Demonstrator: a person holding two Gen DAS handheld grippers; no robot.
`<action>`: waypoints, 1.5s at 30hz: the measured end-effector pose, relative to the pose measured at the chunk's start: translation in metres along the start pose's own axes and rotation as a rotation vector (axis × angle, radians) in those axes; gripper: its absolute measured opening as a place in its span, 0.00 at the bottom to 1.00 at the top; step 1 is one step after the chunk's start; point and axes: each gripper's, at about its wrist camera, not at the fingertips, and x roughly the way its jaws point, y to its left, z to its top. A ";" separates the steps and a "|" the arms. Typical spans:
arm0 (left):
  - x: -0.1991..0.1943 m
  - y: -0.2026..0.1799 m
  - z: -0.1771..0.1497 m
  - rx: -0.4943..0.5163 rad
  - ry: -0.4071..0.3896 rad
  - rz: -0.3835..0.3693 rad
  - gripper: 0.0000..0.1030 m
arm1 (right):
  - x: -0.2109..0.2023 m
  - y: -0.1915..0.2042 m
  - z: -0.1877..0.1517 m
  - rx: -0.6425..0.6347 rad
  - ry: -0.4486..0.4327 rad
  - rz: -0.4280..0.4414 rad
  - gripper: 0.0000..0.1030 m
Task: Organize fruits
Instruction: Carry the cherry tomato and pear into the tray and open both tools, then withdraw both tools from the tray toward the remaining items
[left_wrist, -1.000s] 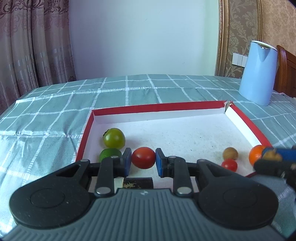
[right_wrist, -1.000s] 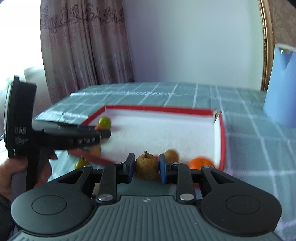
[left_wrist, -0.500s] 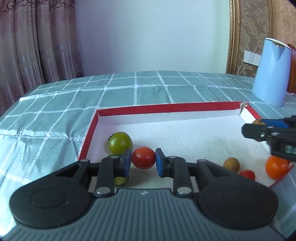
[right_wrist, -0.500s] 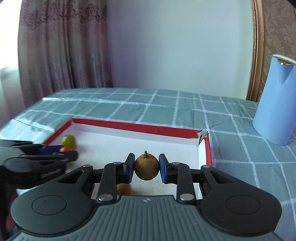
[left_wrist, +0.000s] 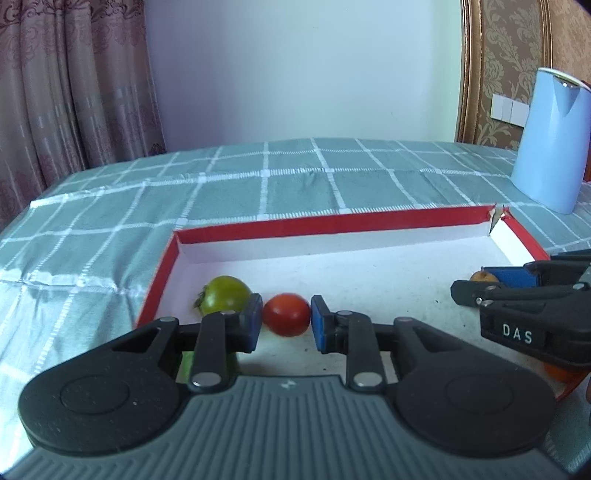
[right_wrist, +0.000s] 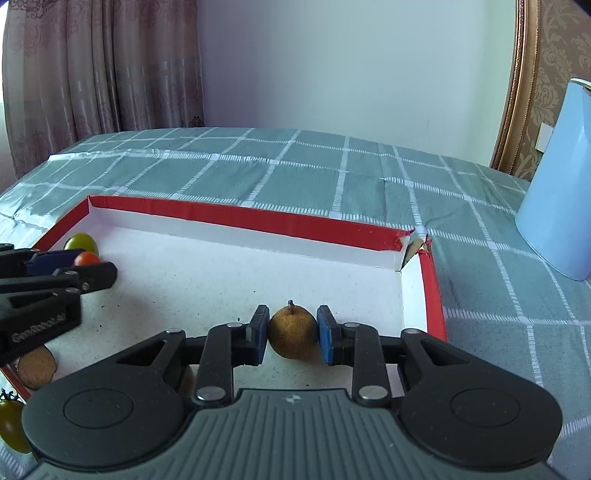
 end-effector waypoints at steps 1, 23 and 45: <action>0.003 0.000 0.000 -0.001 0.010 0.005 0.28 | 0.000 0.000 0.000 0.000 0.002 0.001 0.26; -0.019 0.017 -0.006 -0.077 -0.037 -0.023 0.86 | -0.018 -0.020 -0.009 0.135 -0.082 0.049 0.71; -0.079 0.065 -0.052 -0.216 -0.117 0.086 1.00 | -0.084 -0.015 -0.053 0.199 -0.204 0.138 0.73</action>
